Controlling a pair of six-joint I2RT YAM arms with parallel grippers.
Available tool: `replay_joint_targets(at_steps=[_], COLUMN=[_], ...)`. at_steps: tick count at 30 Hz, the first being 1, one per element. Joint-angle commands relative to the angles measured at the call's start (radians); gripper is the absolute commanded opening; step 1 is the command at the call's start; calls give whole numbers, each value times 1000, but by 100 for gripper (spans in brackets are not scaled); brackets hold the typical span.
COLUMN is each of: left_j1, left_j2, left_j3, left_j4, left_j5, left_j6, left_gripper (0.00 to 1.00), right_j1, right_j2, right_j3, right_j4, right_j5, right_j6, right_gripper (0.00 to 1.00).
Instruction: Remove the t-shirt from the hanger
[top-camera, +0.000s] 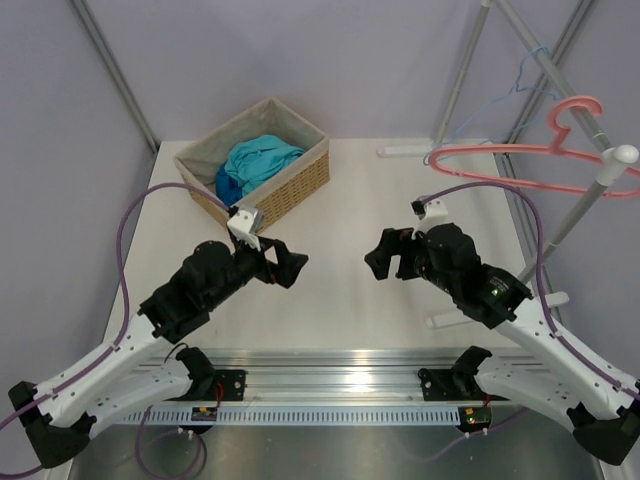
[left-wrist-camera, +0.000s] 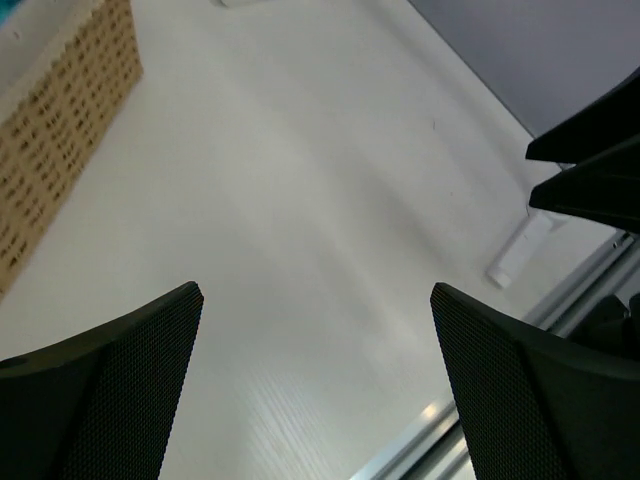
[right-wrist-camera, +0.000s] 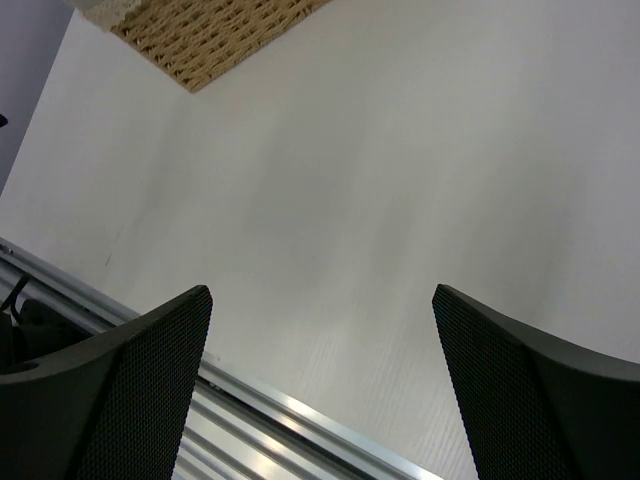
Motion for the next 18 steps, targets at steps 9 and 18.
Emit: replay_joint_targets(at_steps=[9, 18], left_j1=[-15, -14], left_j2=[-145, -142], left_j3=[-195, -218], left_j4=[78, 165], left_j5=[158, 230], left_j6=[-87, -89], left_gripper=[99, 99], right_j1=[58, 58], right_j2=[-194, -246], right_j3=[-177, -193], right_j4=[137, 167], right_j5=[92, 52], right_j6=[50, 31], right_gripper=[99, 100])
